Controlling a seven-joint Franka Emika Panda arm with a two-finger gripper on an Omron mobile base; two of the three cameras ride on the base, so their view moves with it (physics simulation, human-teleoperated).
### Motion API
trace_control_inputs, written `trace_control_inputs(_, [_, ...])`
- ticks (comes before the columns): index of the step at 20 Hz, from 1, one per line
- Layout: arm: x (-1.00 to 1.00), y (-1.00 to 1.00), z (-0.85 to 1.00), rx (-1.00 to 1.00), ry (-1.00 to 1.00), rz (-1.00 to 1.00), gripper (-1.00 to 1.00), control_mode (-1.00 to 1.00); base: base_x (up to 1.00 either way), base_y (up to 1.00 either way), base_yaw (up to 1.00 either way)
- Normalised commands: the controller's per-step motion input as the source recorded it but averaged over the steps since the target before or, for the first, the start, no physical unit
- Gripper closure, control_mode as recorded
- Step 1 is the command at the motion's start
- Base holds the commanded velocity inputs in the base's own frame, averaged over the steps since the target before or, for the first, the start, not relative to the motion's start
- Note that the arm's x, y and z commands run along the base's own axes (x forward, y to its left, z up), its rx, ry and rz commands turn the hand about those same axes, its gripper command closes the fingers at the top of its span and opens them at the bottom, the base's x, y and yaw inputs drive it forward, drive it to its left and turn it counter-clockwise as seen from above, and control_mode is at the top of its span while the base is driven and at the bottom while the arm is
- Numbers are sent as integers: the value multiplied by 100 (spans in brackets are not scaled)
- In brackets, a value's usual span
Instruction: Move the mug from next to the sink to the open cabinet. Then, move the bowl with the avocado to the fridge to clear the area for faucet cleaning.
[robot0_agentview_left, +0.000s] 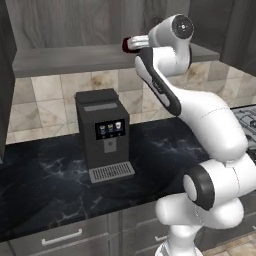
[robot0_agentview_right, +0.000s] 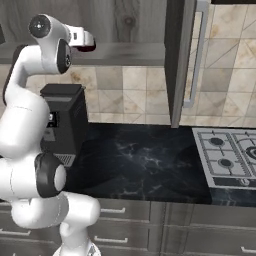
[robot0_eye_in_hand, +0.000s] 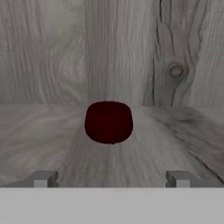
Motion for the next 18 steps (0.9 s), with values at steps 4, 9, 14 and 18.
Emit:
trace_control_inputs(4, [-100, -52, 13, 3, -14, -2, -100, -100, 0, 0, 0])
trace_control_inputs(9, [-100, -42, -30, 1, 0, -8, -100, -100, 0, 0, 0])
trace_control_inputs(14, [-100, -2, -91, -8, 9, -5, -100, -100, 0, 0, 0])
trace_control_inputs(18, [-100, 7, -100, -16, 20, -2, -100, -100, 0, 0, 0])
